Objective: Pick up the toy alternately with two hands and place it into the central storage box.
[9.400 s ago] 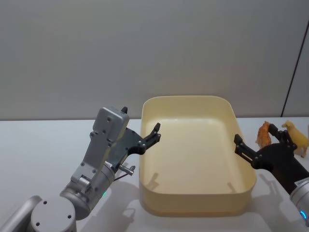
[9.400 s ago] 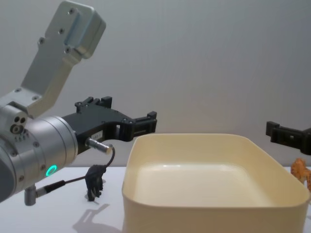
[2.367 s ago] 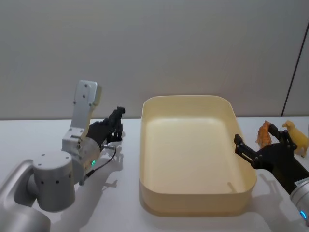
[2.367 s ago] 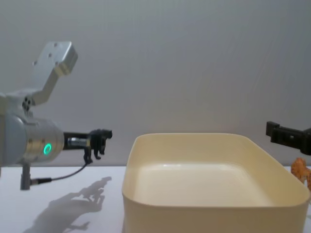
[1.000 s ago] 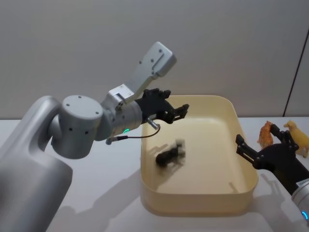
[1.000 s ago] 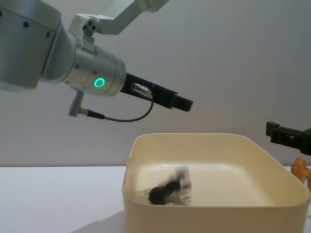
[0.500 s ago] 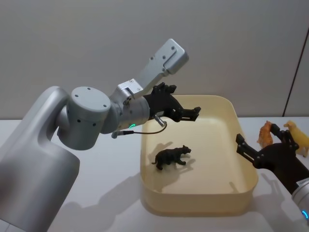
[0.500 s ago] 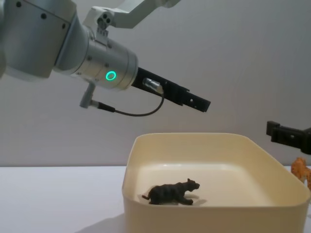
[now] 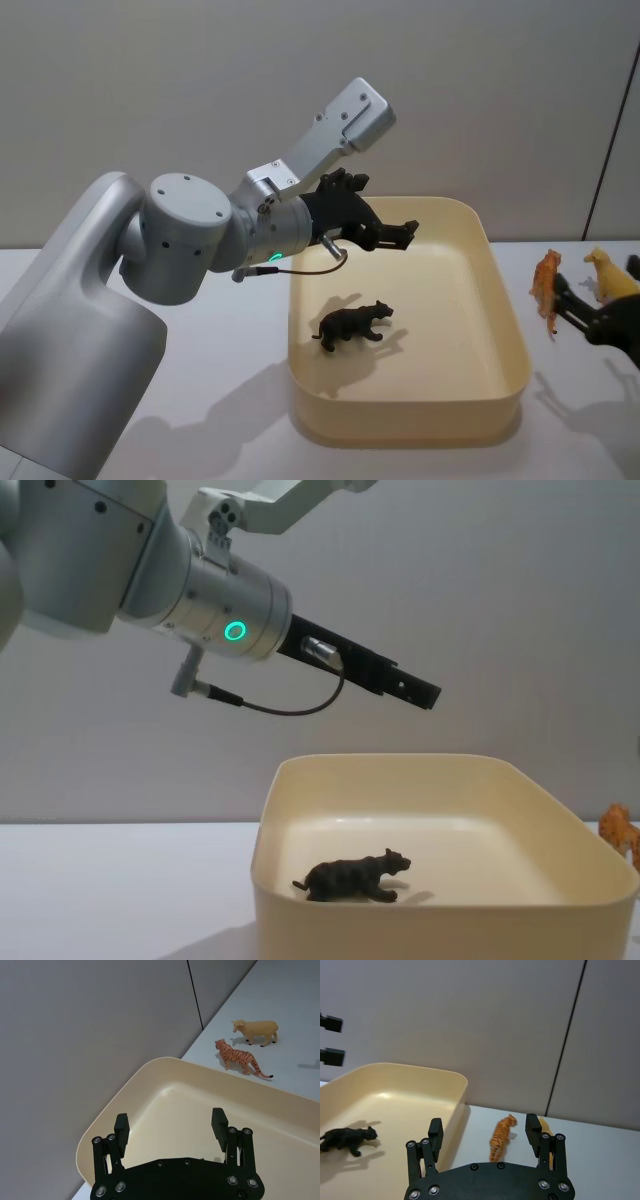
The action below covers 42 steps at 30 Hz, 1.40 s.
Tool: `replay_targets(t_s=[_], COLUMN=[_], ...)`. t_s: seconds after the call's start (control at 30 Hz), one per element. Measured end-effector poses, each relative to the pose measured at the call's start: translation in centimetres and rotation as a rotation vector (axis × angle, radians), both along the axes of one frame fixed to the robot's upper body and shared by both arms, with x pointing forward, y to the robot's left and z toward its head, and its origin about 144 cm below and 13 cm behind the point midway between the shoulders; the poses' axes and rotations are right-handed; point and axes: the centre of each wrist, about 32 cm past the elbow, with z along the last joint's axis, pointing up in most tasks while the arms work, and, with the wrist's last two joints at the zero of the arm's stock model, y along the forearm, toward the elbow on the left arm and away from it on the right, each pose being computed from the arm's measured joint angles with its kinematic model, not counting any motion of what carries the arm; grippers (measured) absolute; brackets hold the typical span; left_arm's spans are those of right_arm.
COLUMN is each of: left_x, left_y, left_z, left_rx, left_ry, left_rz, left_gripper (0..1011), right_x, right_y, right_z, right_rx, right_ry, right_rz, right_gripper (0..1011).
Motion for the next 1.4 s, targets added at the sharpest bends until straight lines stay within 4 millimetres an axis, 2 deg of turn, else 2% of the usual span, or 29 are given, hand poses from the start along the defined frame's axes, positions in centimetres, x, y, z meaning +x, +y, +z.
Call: replay_targets(t_s=[0.23,0.43,0.97,1.4], left_x=[0.0,0.1,0.1,0.1], left_y=[0.0,-0.1,-0.1,-0.1], left_z=[0.0,0.1,0.1,0.1], left_rx=[0.002,0.003,0.005,0.005], left_ry=[0.000,-0.001,0.000,0.000], left_rz=[-0.003,-0.005,-0.007,-0.007], left_gripper=[1002,1002,1001,1002], right_x=[-0.4,0.2,5.3,9.5], right_y=[-1.0,-1.3,0.2,2.8], right_z=[-0.1,-0.7,-3.1,-5.4], right_rx=[-0.026,-0.046,-0.057,-0.061], right_ry=[0.033,0.075,0.142,0.182], right_rz=[-0.036,-0.052,-0.112,-0.121], right_gripper=[1001,1001,1001,1001])
